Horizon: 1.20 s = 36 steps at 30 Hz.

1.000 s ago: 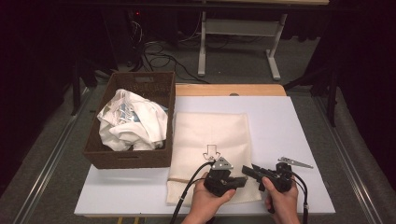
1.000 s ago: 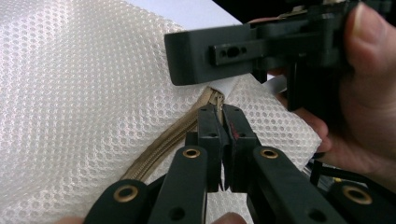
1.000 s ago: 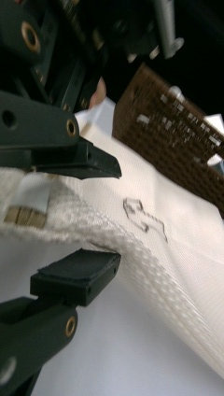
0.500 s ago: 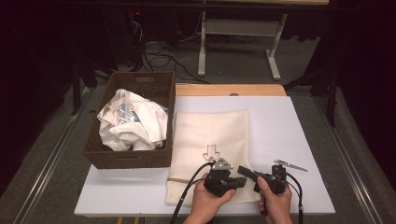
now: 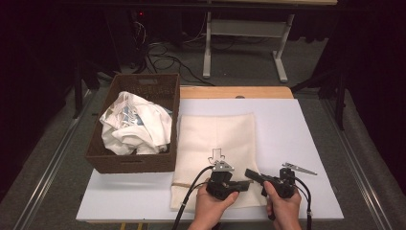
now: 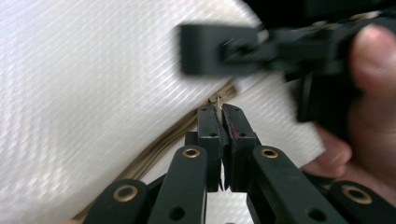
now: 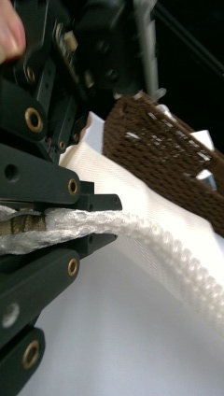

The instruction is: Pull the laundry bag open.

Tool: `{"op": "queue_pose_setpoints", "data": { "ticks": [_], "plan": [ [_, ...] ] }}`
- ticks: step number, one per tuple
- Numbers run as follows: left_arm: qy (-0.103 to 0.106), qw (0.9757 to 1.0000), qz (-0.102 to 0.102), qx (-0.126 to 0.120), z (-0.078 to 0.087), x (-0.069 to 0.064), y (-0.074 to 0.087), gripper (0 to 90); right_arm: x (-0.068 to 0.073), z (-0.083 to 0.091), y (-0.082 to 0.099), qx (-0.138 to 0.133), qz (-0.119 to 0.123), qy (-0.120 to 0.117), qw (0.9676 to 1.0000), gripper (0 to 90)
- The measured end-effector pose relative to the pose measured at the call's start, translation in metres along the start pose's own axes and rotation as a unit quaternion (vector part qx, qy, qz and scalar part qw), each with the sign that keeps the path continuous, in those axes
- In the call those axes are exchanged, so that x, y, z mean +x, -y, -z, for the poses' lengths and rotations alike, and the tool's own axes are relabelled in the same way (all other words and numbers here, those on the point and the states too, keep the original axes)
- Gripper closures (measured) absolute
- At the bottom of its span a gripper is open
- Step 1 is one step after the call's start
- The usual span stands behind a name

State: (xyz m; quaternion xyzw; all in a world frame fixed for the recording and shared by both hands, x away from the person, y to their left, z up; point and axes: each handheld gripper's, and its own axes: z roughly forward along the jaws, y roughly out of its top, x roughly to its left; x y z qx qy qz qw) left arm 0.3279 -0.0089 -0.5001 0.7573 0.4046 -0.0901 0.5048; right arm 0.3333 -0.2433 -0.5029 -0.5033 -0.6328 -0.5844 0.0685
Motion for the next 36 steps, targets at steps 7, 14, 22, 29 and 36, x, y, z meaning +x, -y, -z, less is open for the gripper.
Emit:
{"op": "queue_pose_setpoints", "data": {
  "ticks": [7,14,22,29,36],
  "plan": [
    [-0.025,0.9996,0.009,0.004,0.012,0.014,0.01,86.5,-0.006,0.005,-0.004,-0.004,0.004,0.003,1.0,87.2],
    [-0.044,0.999,0.002,0.007,0.021,0.02,0.014,86.5,-0.002,0.004,-0.004,-0.002,0.02,0.016,0.9997,87.1],
    [-0.053,0.9986,0.002,0.007,0.027,0.023,0.018,86.5,-0.002,0.003,-0.003,0.0,0.03,0.024,0.9993,87.1],
    [-0.062,0.998,0.0,0.009,0.031,0.025,0.02,86.5,-0.001,0.003,-0.003,0.002,0.034,0.027,0.999,87.1],
    [-0.074,0.9972,0.0,0.007,0.038,0.029,0.022,86.5,-0.001,0.003,-0.003,0.002,0.04,0.031,0.9987,87.1]
  ]
}}
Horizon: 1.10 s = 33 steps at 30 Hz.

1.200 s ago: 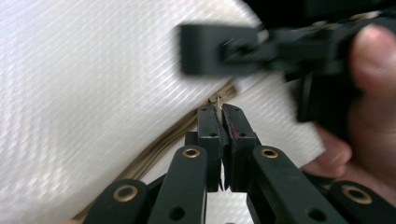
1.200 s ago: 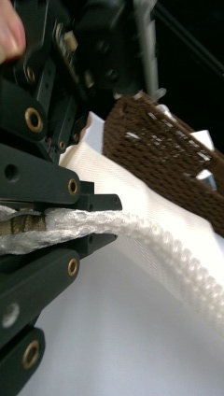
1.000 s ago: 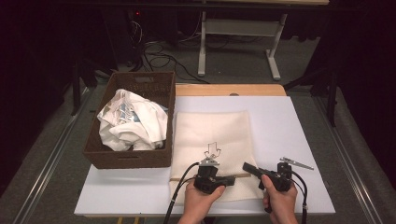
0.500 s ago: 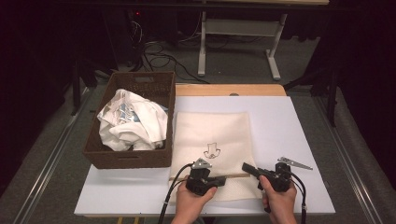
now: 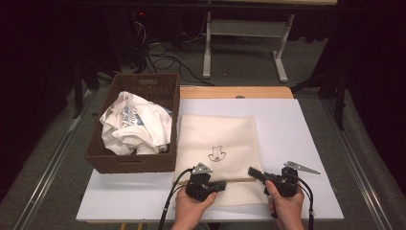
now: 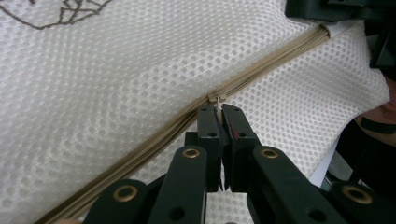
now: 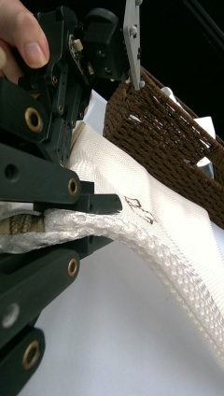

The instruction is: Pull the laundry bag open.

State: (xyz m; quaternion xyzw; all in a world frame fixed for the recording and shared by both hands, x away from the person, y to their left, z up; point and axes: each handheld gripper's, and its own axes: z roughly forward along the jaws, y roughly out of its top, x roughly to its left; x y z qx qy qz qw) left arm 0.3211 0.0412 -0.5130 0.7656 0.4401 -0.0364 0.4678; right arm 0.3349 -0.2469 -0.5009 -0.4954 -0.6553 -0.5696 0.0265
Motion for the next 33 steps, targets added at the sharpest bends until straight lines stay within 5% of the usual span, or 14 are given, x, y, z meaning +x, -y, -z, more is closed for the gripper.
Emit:
{"op": "queue_pose_setpoints", "data": {
  "ticks": [33],
  "plan": [
    [-0.048,0.9988,-0.009,0.007,0.031,0.018,0.015,86.5,0.002,-0.003,0.001,0.007,0.016,0.015,0.9997,87.1]
  ]
}}
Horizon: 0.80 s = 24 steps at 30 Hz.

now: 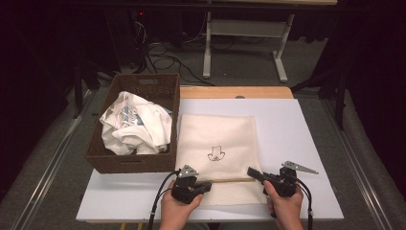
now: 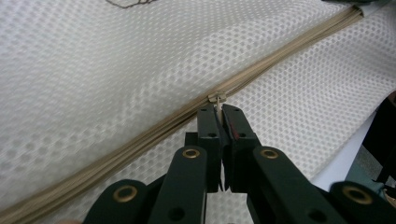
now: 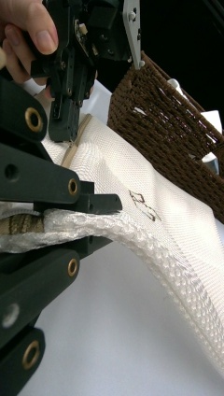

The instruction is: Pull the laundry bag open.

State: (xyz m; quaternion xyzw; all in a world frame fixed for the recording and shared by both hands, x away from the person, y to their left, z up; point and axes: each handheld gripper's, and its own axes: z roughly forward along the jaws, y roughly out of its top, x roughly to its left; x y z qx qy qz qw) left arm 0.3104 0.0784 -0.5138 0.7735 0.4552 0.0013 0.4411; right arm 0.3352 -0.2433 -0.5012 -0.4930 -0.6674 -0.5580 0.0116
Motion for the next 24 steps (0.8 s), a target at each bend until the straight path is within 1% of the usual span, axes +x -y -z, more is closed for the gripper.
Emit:
{"op": "queue_pose_setpoints", "data": {
  "ticks": [6,12,18,24],
  "plan": [
    [-0.008,0.9999,0.009,-0.003,0.009,0.01,0.006,86.5,0.0,0.0,0.0,0.002,0.005,0.005,1.0,87.1],
    [-0.016,0.9999,0.006,0.001,0.015,0.016,0.007,86.5,0.0,0.001,0.0,0.003,0.01,0.007,0.9999,87.0],
    [-0.02,0.9997,0.014,-0.003,0.021,0.02,0.009,86.5,0.0,0.001,0.0,0.004,0.013,0.007,0.9999,87.0],
    [-0.027,0.9995,0.017,-0.004,0.028,0.025,0.01,86.5,-0.001,0.001,0.0,0.005,0.015,0.009,0.9998,87.0]
  ]
}}
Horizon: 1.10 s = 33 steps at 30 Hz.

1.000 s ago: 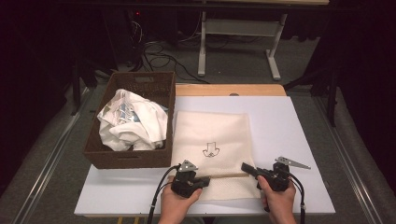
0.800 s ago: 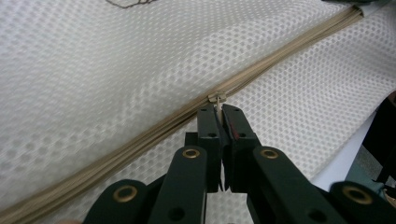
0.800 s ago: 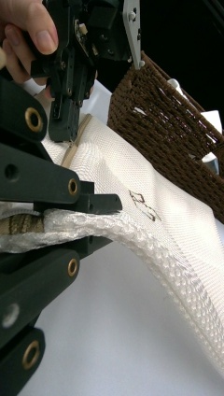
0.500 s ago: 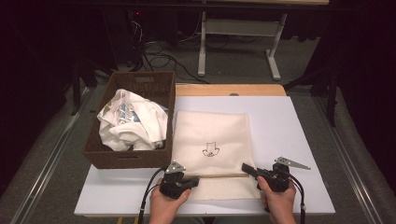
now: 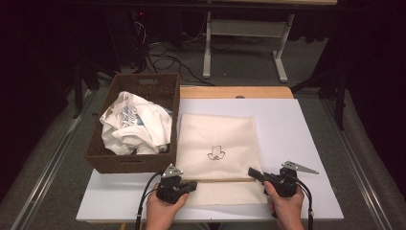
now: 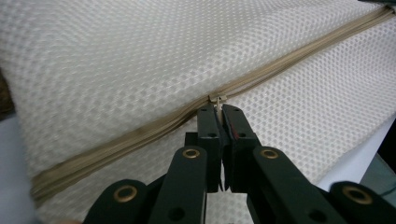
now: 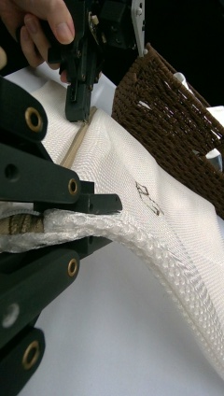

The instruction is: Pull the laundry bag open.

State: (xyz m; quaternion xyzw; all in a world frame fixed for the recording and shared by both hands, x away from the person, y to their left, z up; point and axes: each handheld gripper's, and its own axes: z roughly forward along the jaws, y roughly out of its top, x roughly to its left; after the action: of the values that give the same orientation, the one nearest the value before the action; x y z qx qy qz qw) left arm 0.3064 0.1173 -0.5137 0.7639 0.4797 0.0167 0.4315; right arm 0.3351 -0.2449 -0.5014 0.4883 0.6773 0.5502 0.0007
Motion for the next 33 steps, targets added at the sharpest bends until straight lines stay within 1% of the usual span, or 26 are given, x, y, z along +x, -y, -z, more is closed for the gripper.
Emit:
{"op": "queue_pose_setpoints", "data": {
  "ticks": [1,4,7,12,18,21,22,26,33],
  "plan": [
    [-0.001,1.0,0.0,0.001,0.001,0.001,0.0,86.5,0.0,0.0,0.0,0.0,0.0,0.0,1.0,87.0],
    [-0.003,0.9999,0.01,-0.004,0.006,0.005,0.002,86.5,-0.001,0.0,0.0,0.0,0.002,0.001,1.0,87.1],
    [-0.005,0.9999,0.009,-0.004,0.01,0.008,0.003,86.5,-0.001,-0.001,0.0,0.0,0.0,0.003,1.0,87.1],
    [-0.015,0.9998,0.008,-0.005,0.017,0.013,0.005,86.5,-0.001,-0.002,0.0,0.001,0.006,0.005,1.0,87.0],
    [-0.026,0.9993,0.022,-0.012,0.028,0.022,0.01,86.5,-0.003,-0.001,0.0,0.003,0.006,0.008,0.9999,87.0],
    [-0.033,0.999,0.027,-0.017,0.034,0.027,0.012,86.5,-0.004,-0.002,0.0,0.005,0.005,0.009,0.9999,87.0],
    [-0.033,0.999,0.026,-0.014,0.035,0.029,0.012,86.5,-0.004,-0.002,0.0,0.006,0.005,0.011,0.9999,87.1],
    [-0.039,0.9985,0.032,-0.02,0.04,0.033,0.015,86.5,-0.005,-0.003,0.0,0.007,0.003,0.012,0.9999,87.1],
    [-0.046,0.9982,0.032,-0.022,0.047,0.038,0.017,86.5,-0.007,-0.004,0.0,0.011,0.003,0.014,0.9998,87.1]
  ]
}}
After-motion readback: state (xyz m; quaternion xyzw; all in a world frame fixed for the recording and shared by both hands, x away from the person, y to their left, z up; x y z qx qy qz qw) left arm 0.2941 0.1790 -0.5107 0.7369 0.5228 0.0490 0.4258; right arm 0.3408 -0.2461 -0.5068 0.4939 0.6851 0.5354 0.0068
